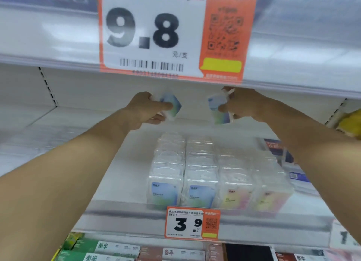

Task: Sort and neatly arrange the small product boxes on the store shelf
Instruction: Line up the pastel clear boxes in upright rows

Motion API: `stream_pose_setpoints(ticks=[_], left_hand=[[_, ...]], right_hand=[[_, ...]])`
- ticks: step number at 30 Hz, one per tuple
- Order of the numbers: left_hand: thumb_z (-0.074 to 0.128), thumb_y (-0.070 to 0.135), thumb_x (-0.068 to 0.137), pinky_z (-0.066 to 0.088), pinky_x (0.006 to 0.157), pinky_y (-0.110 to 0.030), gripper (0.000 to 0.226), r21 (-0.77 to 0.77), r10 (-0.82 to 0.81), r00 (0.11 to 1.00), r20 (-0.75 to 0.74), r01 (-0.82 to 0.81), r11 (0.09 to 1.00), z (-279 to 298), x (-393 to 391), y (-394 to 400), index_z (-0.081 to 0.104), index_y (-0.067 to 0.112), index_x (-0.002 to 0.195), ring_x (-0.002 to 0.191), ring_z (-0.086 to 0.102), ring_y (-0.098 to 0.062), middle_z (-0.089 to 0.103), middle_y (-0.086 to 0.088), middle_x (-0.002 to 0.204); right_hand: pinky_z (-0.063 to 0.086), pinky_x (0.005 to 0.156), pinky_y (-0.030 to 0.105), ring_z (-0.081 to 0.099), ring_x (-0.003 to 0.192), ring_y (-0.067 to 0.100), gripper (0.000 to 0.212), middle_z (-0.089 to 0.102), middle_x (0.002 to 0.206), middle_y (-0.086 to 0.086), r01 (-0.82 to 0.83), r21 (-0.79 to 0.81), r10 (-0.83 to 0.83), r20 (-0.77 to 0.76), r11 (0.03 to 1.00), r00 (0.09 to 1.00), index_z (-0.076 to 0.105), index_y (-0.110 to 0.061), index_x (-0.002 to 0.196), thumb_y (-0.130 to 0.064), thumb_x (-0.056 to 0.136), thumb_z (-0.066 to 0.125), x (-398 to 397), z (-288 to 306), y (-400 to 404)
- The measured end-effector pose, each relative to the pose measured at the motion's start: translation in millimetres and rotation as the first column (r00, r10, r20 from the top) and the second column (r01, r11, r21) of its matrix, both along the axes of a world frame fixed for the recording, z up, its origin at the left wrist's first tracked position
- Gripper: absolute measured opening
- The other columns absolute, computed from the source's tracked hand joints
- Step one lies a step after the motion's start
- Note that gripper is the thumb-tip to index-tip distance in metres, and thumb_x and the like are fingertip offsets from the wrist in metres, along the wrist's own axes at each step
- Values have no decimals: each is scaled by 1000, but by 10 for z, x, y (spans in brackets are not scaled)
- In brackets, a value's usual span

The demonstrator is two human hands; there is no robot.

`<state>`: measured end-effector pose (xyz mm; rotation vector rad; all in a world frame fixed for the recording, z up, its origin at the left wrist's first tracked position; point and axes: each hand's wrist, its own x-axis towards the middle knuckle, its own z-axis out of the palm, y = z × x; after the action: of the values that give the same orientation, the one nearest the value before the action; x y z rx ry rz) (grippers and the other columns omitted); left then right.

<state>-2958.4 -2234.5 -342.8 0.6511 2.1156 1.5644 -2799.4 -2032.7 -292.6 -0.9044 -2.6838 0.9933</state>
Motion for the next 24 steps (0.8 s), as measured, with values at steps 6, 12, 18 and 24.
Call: stream_pose_setpoints(ticks=[6,12,18,24], left_hand=[[75,17,82,61,76,-41,34,-15,-163,980,-115,163,987,340,327,371,65,13,113,82,73,-30,72,-15,104],[68,20,88,56,89,-35,39,-180,-348,929,-122,324,929,503,602,807,61,13,125,103,64,-24,64,-10,123],[75,6,80,60,81,-40,57,-251,-440,885,-152,397,883,379,856,966,51,17,131,104,67,-26,61,-11,123],[72,14,83,60,79,-31,37,-451,-551,827,-110,452,770,356,992,1083,60,15,118,97,69,-22,68,-9,110]], right_hand=[[55,96,42,61,111,27,39,62,120,10,200,-112,-222,-247,973,943,61,-7,123,-20,87,71,513,60,317],[58,91,42,67,102,26,20,71,113,10,196,-354,-312,-311,915,898,65,-23,89,-5,84,73,1006,-62,461],[59,83,38,71,96,24,26,73,109,9,155,-456,-290,-242,876,926,65,-10,113,-18,89,71,1228,-285,519],[58,92,40,71,97,24,31,70,109,11,148,-387,-210,-124,910,970,64,-23,112,-23,84,78,1312,-494,527]])
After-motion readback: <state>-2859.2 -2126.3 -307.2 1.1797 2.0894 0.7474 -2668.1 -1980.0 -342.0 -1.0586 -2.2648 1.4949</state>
